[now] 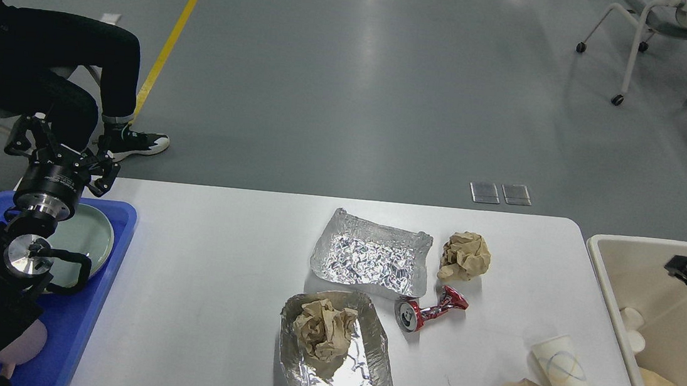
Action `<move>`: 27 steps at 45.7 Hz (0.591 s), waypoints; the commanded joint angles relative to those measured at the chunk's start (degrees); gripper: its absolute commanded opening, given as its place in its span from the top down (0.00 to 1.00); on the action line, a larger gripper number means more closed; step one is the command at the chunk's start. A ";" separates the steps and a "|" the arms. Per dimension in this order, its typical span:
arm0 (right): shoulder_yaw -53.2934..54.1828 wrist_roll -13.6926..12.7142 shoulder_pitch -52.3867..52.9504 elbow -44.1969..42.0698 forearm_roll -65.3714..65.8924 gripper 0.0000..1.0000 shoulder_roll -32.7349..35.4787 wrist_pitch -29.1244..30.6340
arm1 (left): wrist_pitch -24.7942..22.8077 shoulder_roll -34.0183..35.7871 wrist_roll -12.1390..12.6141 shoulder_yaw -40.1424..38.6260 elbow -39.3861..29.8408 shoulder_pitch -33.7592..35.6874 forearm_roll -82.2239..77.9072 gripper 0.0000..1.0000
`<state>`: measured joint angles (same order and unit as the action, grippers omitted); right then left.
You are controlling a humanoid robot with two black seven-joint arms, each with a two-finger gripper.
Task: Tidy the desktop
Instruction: 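Lift the paper cup and drop it into the beige bin, then lower the right gripper to the brown paper near the bin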
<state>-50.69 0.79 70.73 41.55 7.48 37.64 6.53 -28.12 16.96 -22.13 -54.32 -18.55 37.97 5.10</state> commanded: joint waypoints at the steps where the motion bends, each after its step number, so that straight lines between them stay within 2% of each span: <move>1: -5.29 0.00 11.35 6.60 -0.01 0.00 -4.32 4.01 | 0.00 0.00 0.07 0.00 0.00 0.00 0.00 0.03; 9: -9.34 0.00 24.70 16.00 -0.10 0.00 -11.18 9.19 | 0.00 0.00 -0.02 0.00 0.00 0.00 0.00 0.03; 14: -9.34 0.09 33.84 23.30 -0.10 0.00 -12.42 19.37 | 0.00 0.00 -0.02 0.00 0.00 0.00 0.00 0.03; 21: -8.81 0.18 43.52 29.01 -0.89 0.00 -13.91 35.55 | 0.00 0.00 -0.02 0.00 0.00 0.00 0.00 0.03; 23: -9.07 0.00 45.28 31.65 -0.98 0.00 -13.56 37.67 | 0.00 0.00 0.07 0.00 0.00 0.00 0.00 0.03; 27: -9.69 -0.26 47.92 36.57 -0.98 0.00 -13.21 38.29 | 0.00 0.00 0.07 0.00 0.00 0.00 0.00 0.03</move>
<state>-59.73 0.87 114.82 72.09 6.66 24.01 42.09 -28.12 16.96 -22.13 -54.32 -18.55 37.97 5.10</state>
